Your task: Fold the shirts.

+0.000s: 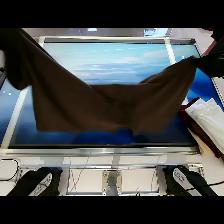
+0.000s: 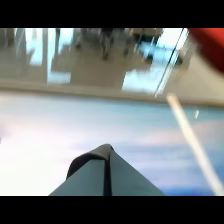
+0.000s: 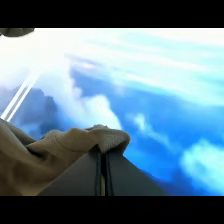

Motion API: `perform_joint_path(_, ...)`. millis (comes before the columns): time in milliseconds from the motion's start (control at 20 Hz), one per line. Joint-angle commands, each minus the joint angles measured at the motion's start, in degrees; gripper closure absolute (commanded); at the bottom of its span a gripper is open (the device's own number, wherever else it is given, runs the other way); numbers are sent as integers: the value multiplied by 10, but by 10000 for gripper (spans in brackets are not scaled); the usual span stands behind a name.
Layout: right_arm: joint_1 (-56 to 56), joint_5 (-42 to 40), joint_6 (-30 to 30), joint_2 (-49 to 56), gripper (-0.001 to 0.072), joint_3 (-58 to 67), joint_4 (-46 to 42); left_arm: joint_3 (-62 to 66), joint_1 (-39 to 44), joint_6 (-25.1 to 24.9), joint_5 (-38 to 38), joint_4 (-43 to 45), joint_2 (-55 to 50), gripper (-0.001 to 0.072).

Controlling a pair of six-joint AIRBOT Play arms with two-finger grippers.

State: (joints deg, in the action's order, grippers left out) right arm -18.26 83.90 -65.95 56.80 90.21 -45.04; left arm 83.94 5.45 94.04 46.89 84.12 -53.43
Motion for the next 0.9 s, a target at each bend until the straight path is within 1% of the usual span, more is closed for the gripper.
perform_joint_path(0,2,-22,0,55,681,-77,-1,2,0,2,89,20,-138,696)
perform_joint_path(150,34,-91,18,133,680,-160,-32,2,0,4,83,16,-270,695)
perform_joint_path(250,66,-158,17,192,680,-202,-59,2,0,11,53,12,-347,695)
perform_joint_path(350,93,-246,17,245,679,-226,-72,2,0,13,15,-15,-396,692)
perform_joint_path(400,102,-289,17,268,678,-227,-75,2,0,14,-12,-34,-411,608)
perform_joint_path(450,108,-327,17,281,674,-227,-72,2,0,20,-45,-48,-415,385)
perform_joint_path(500,109,-365,17,285,625,-227,-68,6,-1,22,-75,-53,-413,248)
perform_joint_path(550,107,-391,14,283,504,-225,-68,20,-3,22,-87,-51,-409,205)
perform_joint_path(600,100,-397,14,282,337,-214,-71,42,-6,22,-84,-49,-402,205)
perform_joint_path(650,90,-390,12,279,267,-198,-75,67,-12,22,-76,-47,-391,205)
perform_joint_path(750,59,-357,9,266,268,-160,-82,115,-27,21,-47,-45,-347,205)
perform_joint_path(850,16,-324,-2,242,268,-128,-98,129,-45,14,-23,-12,-274,205)
